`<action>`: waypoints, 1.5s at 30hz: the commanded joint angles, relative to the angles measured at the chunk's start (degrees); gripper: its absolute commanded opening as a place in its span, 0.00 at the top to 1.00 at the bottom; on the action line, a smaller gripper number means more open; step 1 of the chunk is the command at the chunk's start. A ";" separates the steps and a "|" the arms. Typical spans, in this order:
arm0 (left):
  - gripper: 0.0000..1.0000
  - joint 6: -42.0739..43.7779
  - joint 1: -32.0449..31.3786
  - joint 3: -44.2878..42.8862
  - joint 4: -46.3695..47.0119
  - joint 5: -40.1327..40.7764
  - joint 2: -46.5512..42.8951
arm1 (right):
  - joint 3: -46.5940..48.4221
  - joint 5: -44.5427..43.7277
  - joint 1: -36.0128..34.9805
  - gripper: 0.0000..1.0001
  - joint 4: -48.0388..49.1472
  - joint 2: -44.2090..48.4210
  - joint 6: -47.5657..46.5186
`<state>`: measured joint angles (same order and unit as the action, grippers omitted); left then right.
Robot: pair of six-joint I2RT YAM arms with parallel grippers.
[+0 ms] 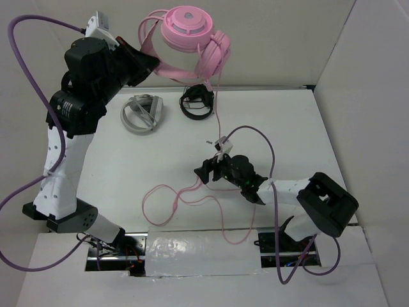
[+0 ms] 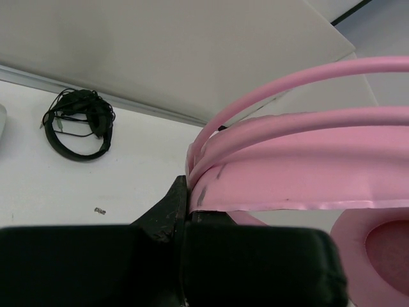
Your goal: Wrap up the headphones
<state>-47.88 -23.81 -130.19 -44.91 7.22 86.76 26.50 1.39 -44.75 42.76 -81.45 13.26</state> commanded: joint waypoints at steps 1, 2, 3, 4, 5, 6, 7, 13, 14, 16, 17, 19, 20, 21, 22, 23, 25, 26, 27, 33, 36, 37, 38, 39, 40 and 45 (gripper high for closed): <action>1.00 -1.34 -0.27 -2.09 8.52 0.25 -3.27 | 3.99 5.11 -1.39 0.13 5.58 -1.60 0.98; 1.00 -1.34 -0.27 -2.26 8.52 0.33 -3.00 | 4.43 5.38 -1.65 0.17 5.14 -2.30 0.46; 1.00 -1.34 -0.27 -2.26 8.34 0.42 -2.83 | 4.52 5.55 -2.00 0.27 5.40 -2.66 0.54; 1.00 -1.34 -0.27 -2.35 8.34 0.94 -2.74 | 4.35 5.64 -2.18 0.33 5.57 -2.66 0.63; 1.00 -1.34 -0.27 -2.35 8.08 1.39 -2.74 | 4.17 5.64 -2.09 0.47 4.71 -2.49 0.54; 1.00 -1.25 -0.27 -2.09 8.25 1.91 -2.65 | 4.17 6.77 -2.09 0.54 3.65 -2.31 0.02; 1.00 -1.08 -0.27 -1.82 8.34 2.96 -2.74 | 4.26 7.92 -2.09 0.63 2.08 -1.53 -1.20; 1.00 -1.77 -0.27 -0.51 7.03 5.60 -1.34 | 1.28 14.27 -2.18 1.00 -7.15 1.38 1.23; 1.00 -2.22 -0.18 -0.15 6.15 7.61 -0.64 | 2.14 11.82 -2.18 1.00 -11.87 2.34 3.25; 1.00 -3.09 -0.27 -0.06 4.57 8.67 0.33 | 2.76 9.45 -2.27 1.00 -16.35 3.83 4.40; 1.00 -3.27 -0.27 0.02 3.95 10.42 0.95 | 2.94 8.20 -2.27 1.00 -18.83 4.71 4.84; 1.00 -5.37 0.08 -0.24 0.98 11.84 3.05 | 4.86 4.18 -2.53 1.00 -27.32 6.82 6.07; 1.00 -6.34 0.26 -0.59 -0.35 11.85 3.85 | 6.01 2.32 -2.45 1.00 -30.95 7.18 6.95; 1.00 -7.57 0.95 -0.59 -1.49 11.07 5.16 | 7.24 1.17 -2.45 1.00 -34.12 7.79 7.83; 1.00 -8.45 1.48 -0.42 -2.98 10.01 5.69 | 9.68 -0.32 -2.36 1.00 -39.98 8.06 8.53; 1.00 -9.33 1.75 0.46 -3.34 9.05 6.05 | 10.84 -3.55 -2.53 1.00 -42.30 8.15 9.50; 1.00 -11.53 2.10 2.13 -4.22 8.33 6.67 | 14.43 -5.42 -2.62 1.00 -49.05 8.41 11.17; 1.00 -12.06 2.10 3.61 -4.49 8.42 6.67 | 15.59 -7.87 -2.62 1.00 -51.35 8.41 12.31; 1.00 -12.93 2.10 4.41 -4.49 8.25 6.84 | 17.16 -8.94 -2.62 1.00 -53.12 7.80 13.02; 1.00 -14.87 3.24 6.35 -7.99 10.00 8.16 | 15.53 -11.85 -1.75 1.00 -52.62 16.71 10.58; 1.00 -14.70 5.53 6.79 -8.97 9.39 8.69 | 10.34 -9.31 1.84 1.00 -50.85 27.02 10.03; 1.00 -14.87 7.27 6.62 -9.49 8.08 9.12 | 9.45 -9.04 3.78 1.00 -52.42 32.18 10.64; 1.00 -14.88 7.29 6.62 -9.50 8.07 9.13 | 8.84 -9.47 4.40 1.00 -53.04 32.23 10.65; 1.00 -14.62 7.81 7.23 -9.06 7.55 9.04 | 8.31 -10.43 5.19 1.00 -53.92 33.71 11.43; 1.00 -14.70 8.60 7.49 -8.97 7.54 8.87 | 7.78 -10.96 5.98 1.00 -54.62 36.16 12.22; 1.00 -14.52 10.45 8.63 -8.09 5.43 8.16 | 4.18 -12.72 11.43 1.00 -58.23 39.35 15.22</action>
<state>-59.33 -13.74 -121.45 -58.78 15.46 97.03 32.53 -9.30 -35.57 -10.98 -42.17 26.22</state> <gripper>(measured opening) 0.056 0.027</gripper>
